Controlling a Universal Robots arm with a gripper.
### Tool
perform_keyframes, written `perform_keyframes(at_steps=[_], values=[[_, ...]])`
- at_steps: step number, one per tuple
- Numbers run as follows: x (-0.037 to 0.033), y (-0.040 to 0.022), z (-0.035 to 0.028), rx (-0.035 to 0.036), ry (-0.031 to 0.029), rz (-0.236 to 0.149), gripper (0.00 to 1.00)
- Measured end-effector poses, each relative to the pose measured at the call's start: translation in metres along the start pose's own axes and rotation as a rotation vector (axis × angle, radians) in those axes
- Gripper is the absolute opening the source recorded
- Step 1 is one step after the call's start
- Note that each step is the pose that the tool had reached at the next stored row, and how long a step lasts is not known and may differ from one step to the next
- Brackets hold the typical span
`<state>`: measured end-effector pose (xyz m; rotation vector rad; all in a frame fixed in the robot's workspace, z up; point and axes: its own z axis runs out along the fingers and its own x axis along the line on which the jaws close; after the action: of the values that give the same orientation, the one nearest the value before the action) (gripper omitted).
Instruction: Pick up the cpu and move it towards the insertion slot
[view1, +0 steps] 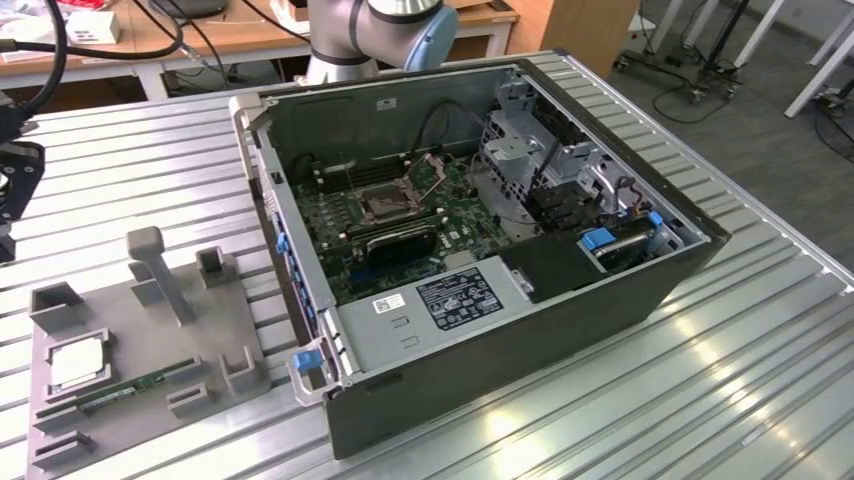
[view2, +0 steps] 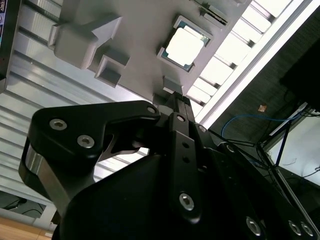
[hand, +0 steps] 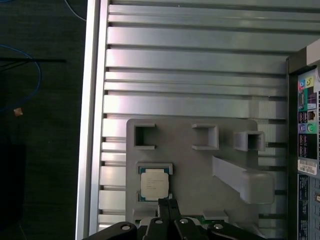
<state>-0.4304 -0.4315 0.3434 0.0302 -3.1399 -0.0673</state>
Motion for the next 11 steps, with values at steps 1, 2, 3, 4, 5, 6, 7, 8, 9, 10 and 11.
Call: perform_keyframes(at_steps=[1, 2, 3, 4, 5, 6, 7, 8, 9, 10, 11], values=[[0.0000, 0.0000, 0.0000, 0.0000, 0.0000, 0.000, 0.11], [0.0001, 0.0001, 0.0000, 0.0000, 0.0000, 0.000, 0.11], [0.0002, 0.0001, -0.0001, 0.0000, 0.0001, 0.000, 0.11], [0.0002, 0.0001, 0.0000, 0.0000, 0.0000, 0.000, 0.11], [0.0002, 0.0001, 0.0000, 0.0000, 0.0000, 0.000, 0.11], [0.0002, 0.0001, 0.0000, 0.0000, 0.0000, 0.000, 0.11], [0.0002, 0.0001, 0.0000, 0.0000, 0.0000, 0.000, 0.11], [0.0002, 0.0001, 0.0000, 0.0000, 0.0000, 0.000, 0.11], [0.0002, 0.0001, 0.0000, 0.0000, 0.0000, 0.000, 0.11], [0.0003, 0.0000, 0.0003, 0.0000, 0.0000, 0.000, 0.11], [0.0003, 0.0000, 0.0009, -0.0001, -0.0001, 0.000, 0.11]])
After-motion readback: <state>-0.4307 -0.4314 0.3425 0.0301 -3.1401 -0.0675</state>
